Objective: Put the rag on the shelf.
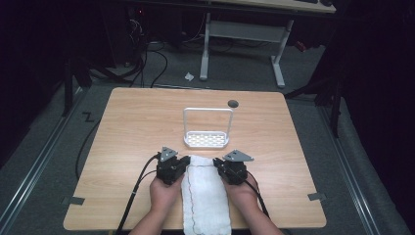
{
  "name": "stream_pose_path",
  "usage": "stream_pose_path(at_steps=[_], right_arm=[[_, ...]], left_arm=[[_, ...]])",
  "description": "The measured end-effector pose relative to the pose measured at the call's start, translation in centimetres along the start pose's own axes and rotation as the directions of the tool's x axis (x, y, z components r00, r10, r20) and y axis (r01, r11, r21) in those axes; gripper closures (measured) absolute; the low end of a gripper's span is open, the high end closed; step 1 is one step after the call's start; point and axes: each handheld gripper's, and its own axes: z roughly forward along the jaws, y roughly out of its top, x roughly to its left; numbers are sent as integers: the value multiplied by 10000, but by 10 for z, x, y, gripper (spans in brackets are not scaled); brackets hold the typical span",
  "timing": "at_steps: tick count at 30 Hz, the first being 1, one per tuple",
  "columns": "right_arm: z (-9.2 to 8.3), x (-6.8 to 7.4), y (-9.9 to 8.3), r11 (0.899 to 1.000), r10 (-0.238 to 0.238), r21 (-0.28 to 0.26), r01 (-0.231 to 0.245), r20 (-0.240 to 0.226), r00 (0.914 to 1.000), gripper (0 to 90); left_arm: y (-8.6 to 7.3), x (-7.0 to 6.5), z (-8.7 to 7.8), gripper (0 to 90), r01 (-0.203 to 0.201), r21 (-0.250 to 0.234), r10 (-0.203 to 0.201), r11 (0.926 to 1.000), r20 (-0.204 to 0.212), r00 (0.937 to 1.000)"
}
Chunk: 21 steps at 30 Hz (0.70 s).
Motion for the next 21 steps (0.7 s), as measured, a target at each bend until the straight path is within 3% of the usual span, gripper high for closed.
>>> stream_pose_path(at_steps=[8,21], right_arm=[[-23,2,13,9946,-269,-995,299,313,9991,860],[-54,4,41,9730,-711,-2128,898,939,9930,861]], left_arm=[[17,-15,-15,850,-444,-864,460,9953,169,9988],[48,-35,-34,850,-932,-1955,983,9763,166,9950]])
